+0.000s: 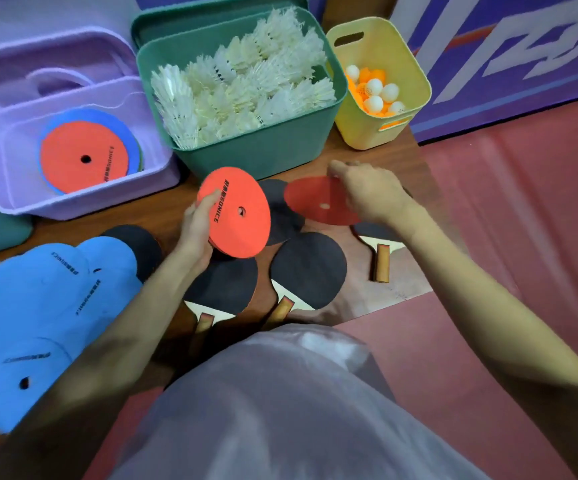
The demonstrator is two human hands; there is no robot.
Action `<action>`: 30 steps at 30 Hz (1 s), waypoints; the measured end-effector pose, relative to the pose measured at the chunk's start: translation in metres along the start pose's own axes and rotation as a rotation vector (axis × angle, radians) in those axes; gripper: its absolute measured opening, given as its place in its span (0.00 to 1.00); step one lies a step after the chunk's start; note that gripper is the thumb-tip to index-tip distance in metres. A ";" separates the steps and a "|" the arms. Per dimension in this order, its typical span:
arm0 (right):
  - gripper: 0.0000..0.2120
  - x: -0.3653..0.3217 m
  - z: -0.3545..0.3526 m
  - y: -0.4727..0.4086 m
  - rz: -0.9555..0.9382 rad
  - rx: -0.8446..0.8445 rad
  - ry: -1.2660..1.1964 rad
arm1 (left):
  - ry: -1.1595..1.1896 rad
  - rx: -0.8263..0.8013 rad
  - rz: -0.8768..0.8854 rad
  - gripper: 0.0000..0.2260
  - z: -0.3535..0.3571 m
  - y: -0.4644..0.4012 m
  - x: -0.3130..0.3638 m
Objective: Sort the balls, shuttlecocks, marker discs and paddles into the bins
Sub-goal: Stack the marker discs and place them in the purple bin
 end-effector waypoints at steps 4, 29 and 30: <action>0.06 -0.042 -0.019 -0.025 0.011 0.201 -0.550 | 0.119 0.086 0.026 0.12 -0.048 -0.011 0.018; 0.12 -0.255 0.081 -0.109 0.197 -0.082 -0.888 | 0.486 0.059 -0.089 0.13 -0.171 -0.046 0.070; 0.13 -0.258 0.083 -0.116 0.202 -0.075 -0.872 | 0.492 0.053 -0.089 0.13 -0.173 -0.049 0.076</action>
Point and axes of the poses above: each hand's wrist, its own y-axis away from the middle knuckle, its own z-axis out of the palm, x = y × z, the point moved 6 cm from there along -y, towards the middle knuckle, and after that the axes turned 14 degrees about x, right-handed, at the moved point
